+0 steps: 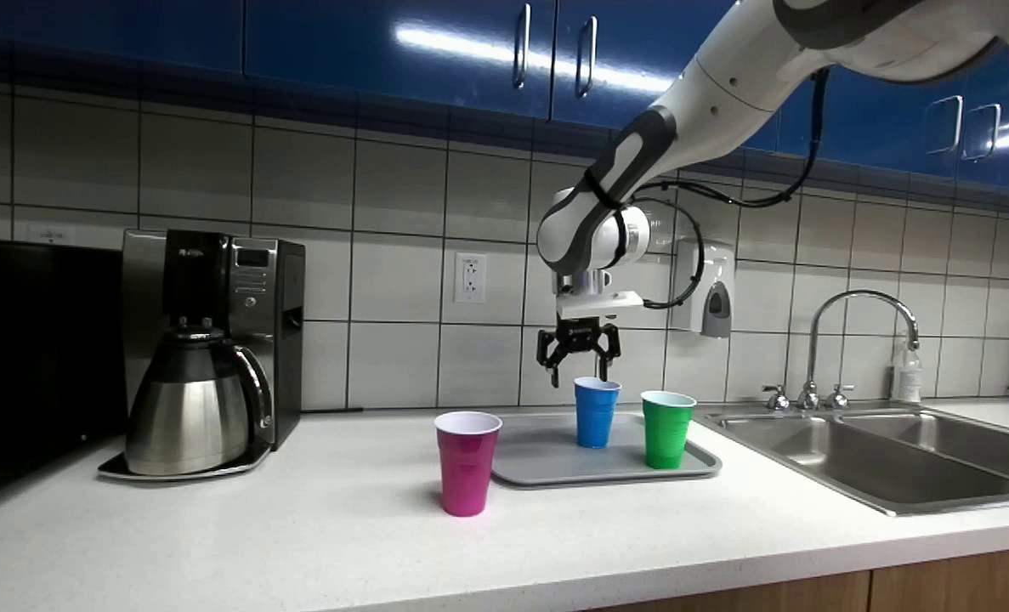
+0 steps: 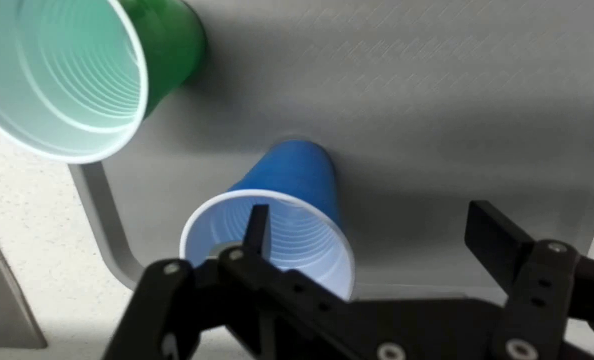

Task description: Remove the cups from the tray

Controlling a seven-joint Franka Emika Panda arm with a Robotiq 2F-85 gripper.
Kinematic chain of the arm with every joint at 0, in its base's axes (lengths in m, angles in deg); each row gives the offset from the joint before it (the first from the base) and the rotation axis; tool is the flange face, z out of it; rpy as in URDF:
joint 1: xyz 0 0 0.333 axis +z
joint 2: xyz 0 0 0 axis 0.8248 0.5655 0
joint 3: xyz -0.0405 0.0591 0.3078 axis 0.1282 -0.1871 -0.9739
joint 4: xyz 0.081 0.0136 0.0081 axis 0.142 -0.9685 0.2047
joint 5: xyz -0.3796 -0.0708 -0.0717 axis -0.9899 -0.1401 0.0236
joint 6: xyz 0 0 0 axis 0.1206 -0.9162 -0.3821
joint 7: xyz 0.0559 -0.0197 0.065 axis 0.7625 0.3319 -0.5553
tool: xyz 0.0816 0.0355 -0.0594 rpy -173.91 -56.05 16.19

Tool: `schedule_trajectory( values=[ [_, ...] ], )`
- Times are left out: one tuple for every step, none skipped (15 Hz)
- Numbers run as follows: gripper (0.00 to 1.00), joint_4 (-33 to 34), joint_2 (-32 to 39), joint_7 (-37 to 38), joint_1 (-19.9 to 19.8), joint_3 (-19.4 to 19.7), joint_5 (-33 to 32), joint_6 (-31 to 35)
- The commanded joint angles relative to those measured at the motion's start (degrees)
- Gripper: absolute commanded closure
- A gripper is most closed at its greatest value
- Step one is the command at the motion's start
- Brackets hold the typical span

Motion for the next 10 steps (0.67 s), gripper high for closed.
schedule_trajectory(
  values=[
    [0.0,5.28,3.93,0.56,-0.51,0.46,-0.75,-0.12],
    [0.0,6.13,4.7,0.48,-0.51,0.66,-0.72,-0.13],
    [0.0,6.94,5.48,0.44,-0.54,0.83,-0.64,-0.12],
    [0.0,7.86,6.34,0.35,-0.62,0.95,-0.48,-0.31],
    [0.0,8.5,6.93,0.23,-0.71,1.06,-0.31,-0.51],
    [0.0,9.18,7.57,0.22,-0.72,1.22,-0.24,-0.61],
    [0.0,9.72,8.14,0.16,-0.76,1.33,-0.18,-0.61],
    [0.0,10.29,8.68,0.14,-0.86,1.4,-0.06,-0.66],
    [0.0,10.75,9.14,0.11,-0.93,1.45,0.04,-0.7],
    [0.0,11.18,9.54,0.11,-0.98,1.54,0.09,-0.73]
  ],
)
